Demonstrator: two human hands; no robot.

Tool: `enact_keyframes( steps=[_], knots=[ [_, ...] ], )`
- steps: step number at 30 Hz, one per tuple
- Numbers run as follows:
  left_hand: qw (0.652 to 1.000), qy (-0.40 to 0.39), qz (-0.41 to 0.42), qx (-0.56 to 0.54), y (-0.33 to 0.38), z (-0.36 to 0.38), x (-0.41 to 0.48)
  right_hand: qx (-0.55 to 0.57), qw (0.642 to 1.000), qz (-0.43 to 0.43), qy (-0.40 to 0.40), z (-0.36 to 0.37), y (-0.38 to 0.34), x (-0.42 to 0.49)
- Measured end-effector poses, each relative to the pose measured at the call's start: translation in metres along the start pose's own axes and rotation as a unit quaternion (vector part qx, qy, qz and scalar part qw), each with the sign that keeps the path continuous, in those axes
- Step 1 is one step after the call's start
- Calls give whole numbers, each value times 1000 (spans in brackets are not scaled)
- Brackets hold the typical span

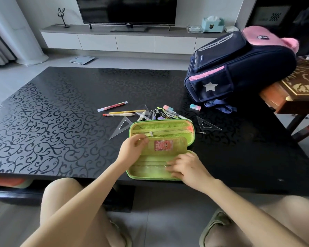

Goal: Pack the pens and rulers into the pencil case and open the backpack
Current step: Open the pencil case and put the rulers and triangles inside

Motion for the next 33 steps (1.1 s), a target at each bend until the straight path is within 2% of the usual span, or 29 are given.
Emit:
enact_keyframes(
  steps=[2,4,6,9,10,12,14,15,16,21,25,27,30,33],
  knots=[
    [1000,3,-1,-3,-4,2,-1,50,998,22,-41,-1,6,-2],
    [1000,4,-1,-2,-7,2,0,91,994,50,-25,-10,15,-5],
    [1000,6,0,-4,-7,2,2,74,995,63,-10,-13,24,-9],
    [1000,7,3,0,-7,2,2,53,997,36,-32,-12,22,-18],
    [1000,9,2,4,-9,2,1,58,998,30,-10,-18,20,-20],
    [1000,4,4,14,-10,1,1,85,990,64,89,-41,26,-21],
    [1000,-7,10,22,-10,-1,3,118,959,161,201,-67,51,-18],
    [1000,-11,10,25,-11,-2,5,121,939,222,233,-74,68,-13],
    [999,-14,9,28,-11,-3,7,108,925,278,236,-75,85,-7],
    [996,-36,30,82,-10,-5,16,52,879,463,99,-52,167,46],
    [983,-42,96,151,-7,-6,16,4,840,543,8,-42,199,72],
    [985,-36,80,149,-12,-8,19,-5,832,554,-26,-37,207,77],
    [988,-32,51,145,-18,-6,24,43,823,566,-14,-32,219,75],
    [987,-19,63,148,-18,-4,26,165,820,533,123,-43,209,61]
  ],
)
Point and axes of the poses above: each hand's wrist, its own x-axis towards the middle knuckle, its own z-axis out of the palm, y = z × x, the point moved 6 cm from there along x, towards the middle knuckle, and after that the axes turned 11 degrees about z, right-handed, at the moved point
